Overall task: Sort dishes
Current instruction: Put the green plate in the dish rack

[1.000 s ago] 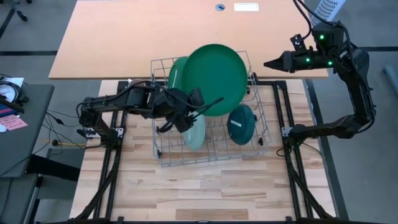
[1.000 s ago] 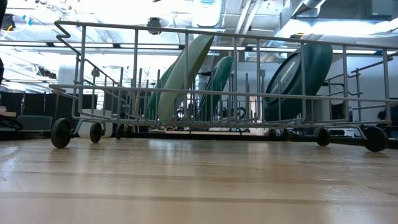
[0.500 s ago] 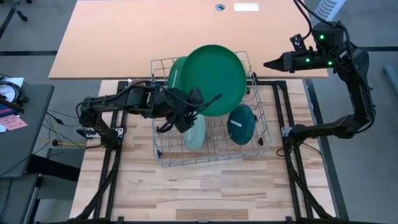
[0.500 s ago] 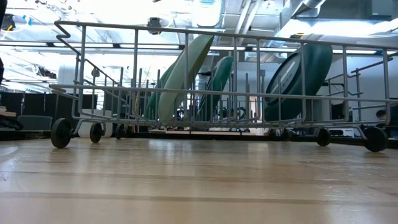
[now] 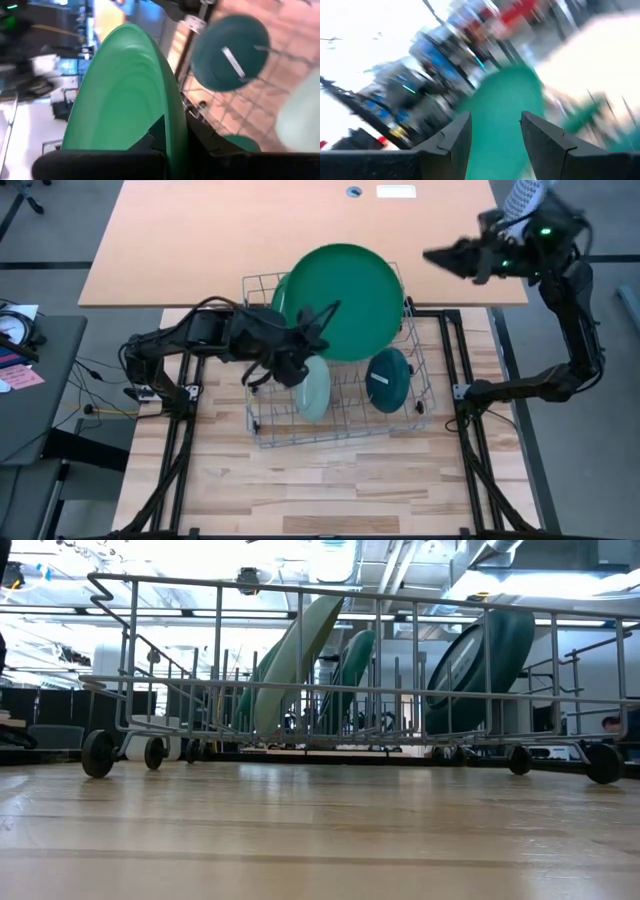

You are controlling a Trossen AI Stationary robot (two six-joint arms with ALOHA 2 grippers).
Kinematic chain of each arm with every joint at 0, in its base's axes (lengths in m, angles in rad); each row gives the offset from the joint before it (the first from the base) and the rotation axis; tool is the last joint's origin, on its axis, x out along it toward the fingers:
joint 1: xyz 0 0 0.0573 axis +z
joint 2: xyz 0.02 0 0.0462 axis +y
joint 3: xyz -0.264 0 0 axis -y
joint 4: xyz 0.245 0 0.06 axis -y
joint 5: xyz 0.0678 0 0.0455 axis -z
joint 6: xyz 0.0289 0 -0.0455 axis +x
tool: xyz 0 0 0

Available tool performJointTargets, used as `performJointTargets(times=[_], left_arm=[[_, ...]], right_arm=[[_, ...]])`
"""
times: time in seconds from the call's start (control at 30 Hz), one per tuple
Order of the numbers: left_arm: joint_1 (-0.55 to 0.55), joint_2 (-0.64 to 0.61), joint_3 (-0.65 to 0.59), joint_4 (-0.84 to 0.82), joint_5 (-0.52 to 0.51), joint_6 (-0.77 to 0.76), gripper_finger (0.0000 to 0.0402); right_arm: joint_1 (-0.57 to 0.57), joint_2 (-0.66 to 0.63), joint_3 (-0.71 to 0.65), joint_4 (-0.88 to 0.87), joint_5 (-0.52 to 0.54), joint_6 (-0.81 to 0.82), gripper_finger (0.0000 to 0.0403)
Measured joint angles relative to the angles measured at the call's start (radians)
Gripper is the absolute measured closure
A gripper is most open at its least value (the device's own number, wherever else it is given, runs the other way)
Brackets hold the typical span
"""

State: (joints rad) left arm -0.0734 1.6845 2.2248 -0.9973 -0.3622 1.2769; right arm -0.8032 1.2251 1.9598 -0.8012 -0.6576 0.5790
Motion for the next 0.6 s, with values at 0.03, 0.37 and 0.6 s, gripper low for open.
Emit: performJointTargets(times=[0.03, 0.37, 0.6], left_arm=[[0.000, 0.001, 0.005, -0.025, 0.000, 0.024, 0.0377], [0.022, 0.003, 0.009, -0.132, 0.074, 0.133, 0.0377], [0.008, 0.019, 0.012, -0.178, 0.068, 0.127, 0.0377]], right_arm=[[0.011, 0.002, 0.000, 0.092, -0.007, 0.013, 0.0227], [0.180, 0.209, 0.181, 0.243, 0.008, -0.327, 0.0193], [0.265, 0.345, 0.274, 0.083, 0.202, -0.666, 0.0164]])
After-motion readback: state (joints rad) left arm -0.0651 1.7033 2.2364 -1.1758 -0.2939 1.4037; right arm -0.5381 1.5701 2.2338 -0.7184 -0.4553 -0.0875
